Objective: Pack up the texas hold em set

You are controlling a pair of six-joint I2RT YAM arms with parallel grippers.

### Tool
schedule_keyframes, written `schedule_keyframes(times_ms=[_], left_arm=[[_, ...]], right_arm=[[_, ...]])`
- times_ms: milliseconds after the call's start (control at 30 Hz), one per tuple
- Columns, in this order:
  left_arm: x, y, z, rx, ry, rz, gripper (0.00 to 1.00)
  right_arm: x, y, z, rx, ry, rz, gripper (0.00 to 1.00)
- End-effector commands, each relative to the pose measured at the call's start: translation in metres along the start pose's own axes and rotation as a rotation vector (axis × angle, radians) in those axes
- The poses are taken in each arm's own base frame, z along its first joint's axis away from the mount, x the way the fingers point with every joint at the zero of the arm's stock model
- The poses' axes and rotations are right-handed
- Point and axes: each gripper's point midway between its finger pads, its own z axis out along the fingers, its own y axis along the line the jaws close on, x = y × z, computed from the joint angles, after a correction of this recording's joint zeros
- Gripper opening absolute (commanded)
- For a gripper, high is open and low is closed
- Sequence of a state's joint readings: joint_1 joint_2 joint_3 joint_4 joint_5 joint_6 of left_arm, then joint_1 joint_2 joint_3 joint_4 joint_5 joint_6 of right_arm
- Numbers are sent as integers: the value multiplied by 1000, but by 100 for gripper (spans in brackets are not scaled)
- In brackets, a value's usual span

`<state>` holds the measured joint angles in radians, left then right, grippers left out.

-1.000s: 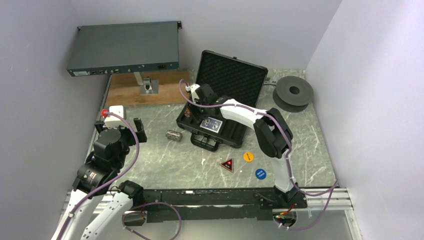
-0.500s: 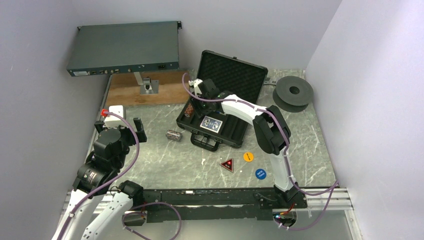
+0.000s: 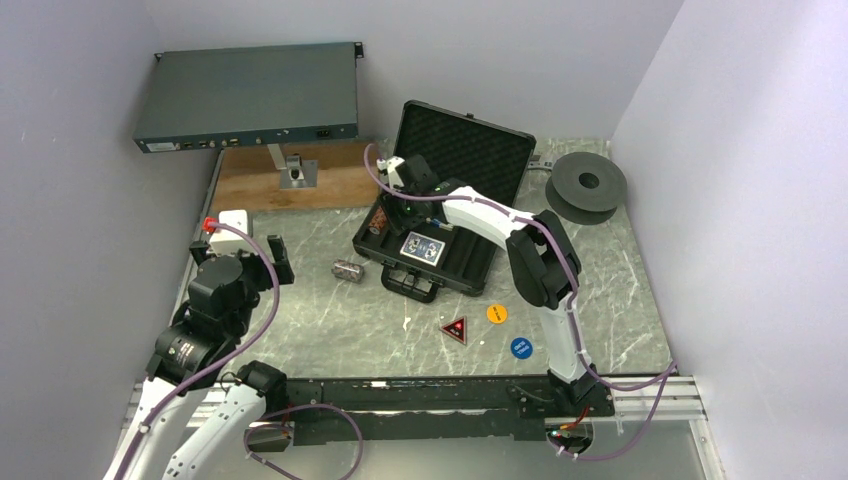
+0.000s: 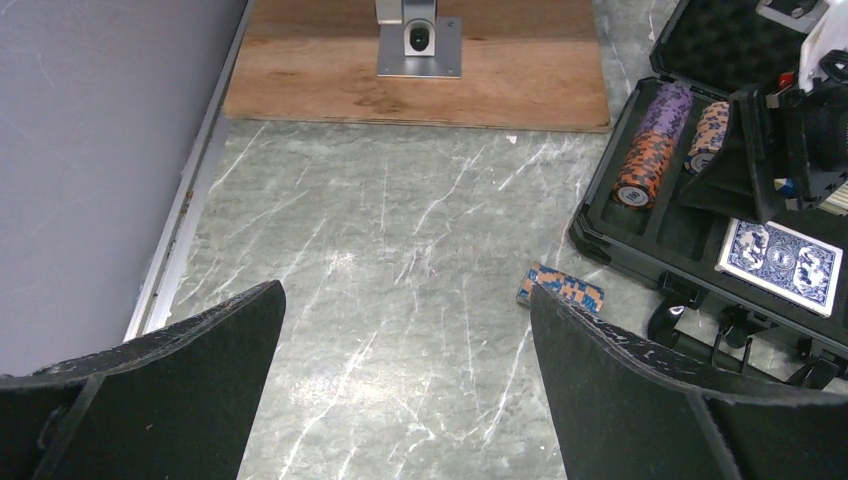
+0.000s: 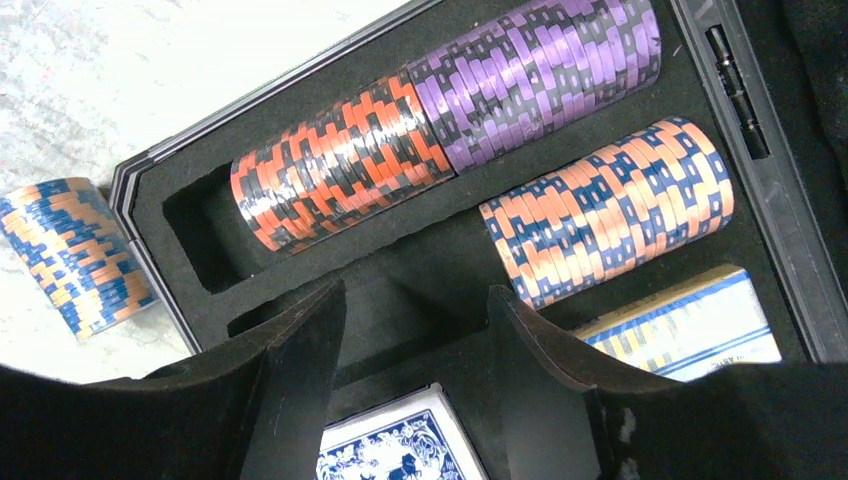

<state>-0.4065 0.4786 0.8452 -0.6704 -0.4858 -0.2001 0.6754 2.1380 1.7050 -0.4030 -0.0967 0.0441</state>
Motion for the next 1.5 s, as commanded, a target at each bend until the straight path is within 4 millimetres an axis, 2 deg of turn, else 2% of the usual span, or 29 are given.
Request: schedule_keyframes(times_ms=[0, 233, 467, 533, 733, 867, 933, 1033, 1133, 1467], left_arm=[[-5, -3, 4, 6, -14, -9, 100], [-5, -2, 4, -1, -9, -8, 100], [-8, 1, 2, -16, -12, -15, 99], [-16, 5, -3, -29, -31, -38, 99], [-62, 5, -9, -24, -152, -28, 100], [-74, 5, -5, -44, -163, -24, 99], [-67, 2, 0, -35, -158, -36, 98], [-55, -6, 6, 8, -157, -34, 99], [-47, -3, 4, 3, -143, -44, 99], [-48, 6, -1, -28, -165, -82, 98]], right_arm=[[-55, -12, -49, 44, -166, 0, 59], [-54, 17, -77, -7, -168, -25, 67], [-47, 65, -94, -124, -177, -171, 74], [-44, 80, -98, -152, -183, -219, 76], [-36, 123, -103, -255, -180, -353, 80], [-19, 151, -92, -322, -130, -447, 80], [-11, 159, -83, -327, -99, -481, 79], [-4, 163, -69, -308, -62, -508, 79], [-3, 167, -58, -308, -43, -522, 79], [-1, 178, -30, -330, -16, -541, 79]])
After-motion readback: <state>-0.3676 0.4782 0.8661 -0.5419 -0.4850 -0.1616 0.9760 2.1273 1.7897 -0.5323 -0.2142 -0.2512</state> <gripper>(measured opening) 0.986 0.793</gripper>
